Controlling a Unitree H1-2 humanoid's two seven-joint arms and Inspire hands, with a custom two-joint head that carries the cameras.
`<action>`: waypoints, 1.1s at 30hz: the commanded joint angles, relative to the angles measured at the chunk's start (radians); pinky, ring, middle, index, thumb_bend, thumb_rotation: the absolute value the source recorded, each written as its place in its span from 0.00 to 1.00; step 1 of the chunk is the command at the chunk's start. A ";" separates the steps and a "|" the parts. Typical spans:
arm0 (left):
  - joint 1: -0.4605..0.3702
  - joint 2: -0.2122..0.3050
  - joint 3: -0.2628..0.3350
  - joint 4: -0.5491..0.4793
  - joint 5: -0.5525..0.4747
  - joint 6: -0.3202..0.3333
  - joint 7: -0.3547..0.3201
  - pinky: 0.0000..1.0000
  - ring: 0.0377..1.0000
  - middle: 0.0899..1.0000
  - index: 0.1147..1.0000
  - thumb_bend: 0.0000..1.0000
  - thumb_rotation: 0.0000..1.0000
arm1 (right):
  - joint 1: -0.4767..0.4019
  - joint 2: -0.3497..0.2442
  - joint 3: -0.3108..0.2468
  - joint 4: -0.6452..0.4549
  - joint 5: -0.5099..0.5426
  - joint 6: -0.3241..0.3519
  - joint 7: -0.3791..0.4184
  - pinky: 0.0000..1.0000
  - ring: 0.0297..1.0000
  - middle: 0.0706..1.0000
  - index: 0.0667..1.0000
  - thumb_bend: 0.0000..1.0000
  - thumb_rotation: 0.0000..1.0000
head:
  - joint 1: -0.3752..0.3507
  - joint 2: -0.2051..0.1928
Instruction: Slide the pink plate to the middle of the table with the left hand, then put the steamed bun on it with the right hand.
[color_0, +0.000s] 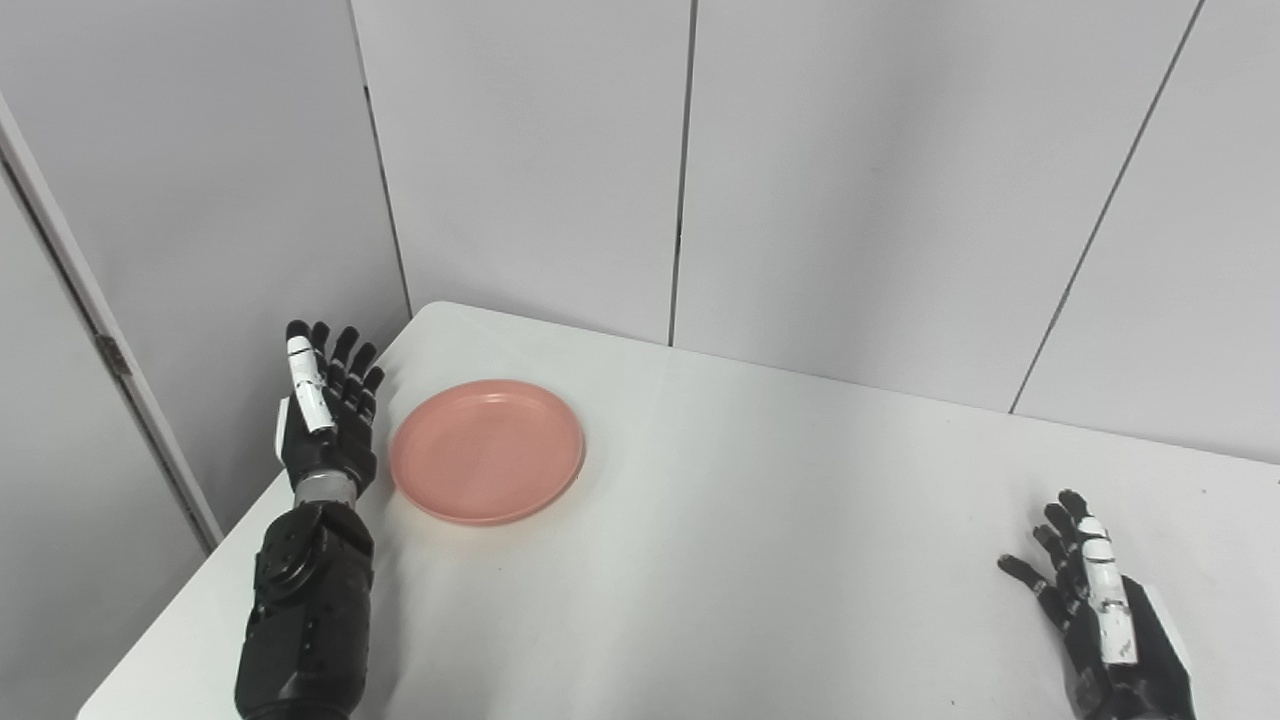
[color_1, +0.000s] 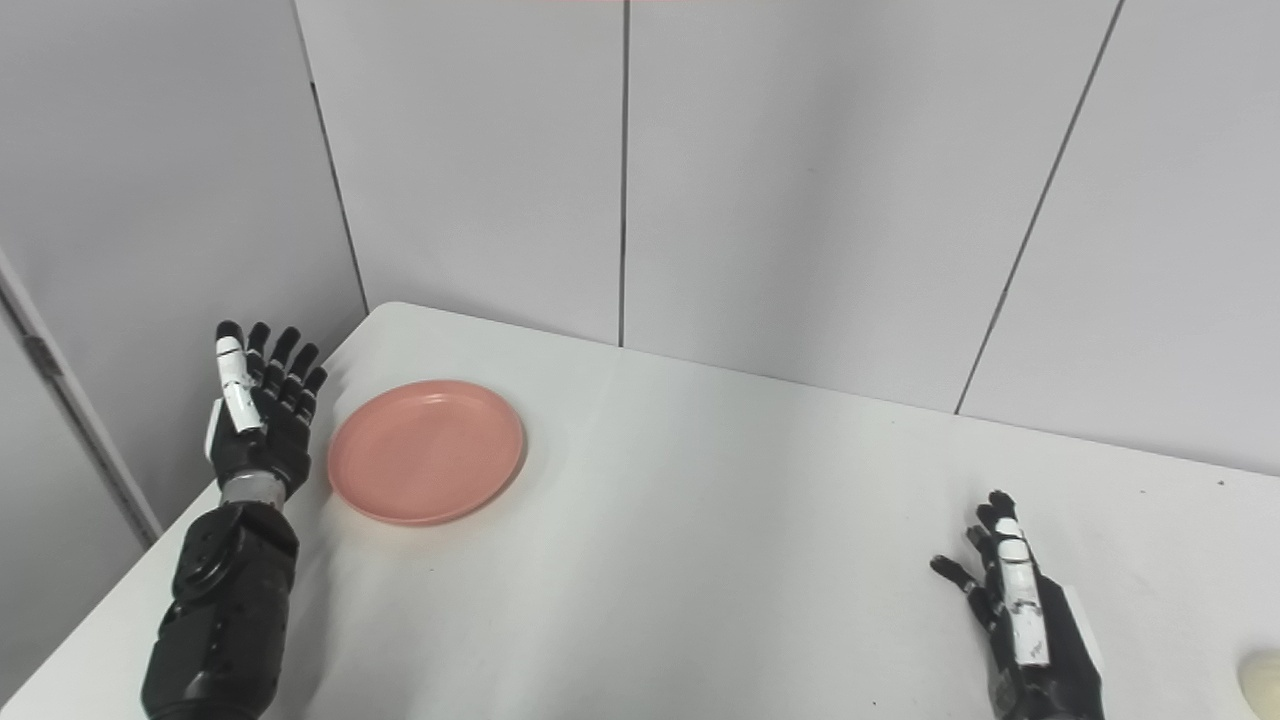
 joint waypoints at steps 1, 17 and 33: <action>-0.040 0.036 -0.006 -0.006 0.008 -0.015 -0.008 0.97 0.94 0.95 0.98 0.58 1.00 | 0.009 -0.002 -0.003 -0.009 -0.002 0.023 -0.003 1.00 1.00 1.00 1.00 0.13 1.00 | -0.001 0.002; -0.048 0.057 -0.021 0.150 0.012 -0.025 -0.019 0.94 0.93 0.94 0.96 0.58 1.00 | 0.009 0.002 0.002 -0.017 -0.008 0.033 -0.005 1.00 1.00 1.00 1.00 0.13 1.00 | -0.009 0.006; -0.040 0.026 -0.157 0.191 -0.016 0.093 -0.181 0.93 0.93 0.95 0.97 0.55 0.99 | 0.010 0.018 0.011 -0.011 -0.031 0.016 -0.023 1.00 1.00 1.00 1.00 0.14 1.00 | -0.036 0.006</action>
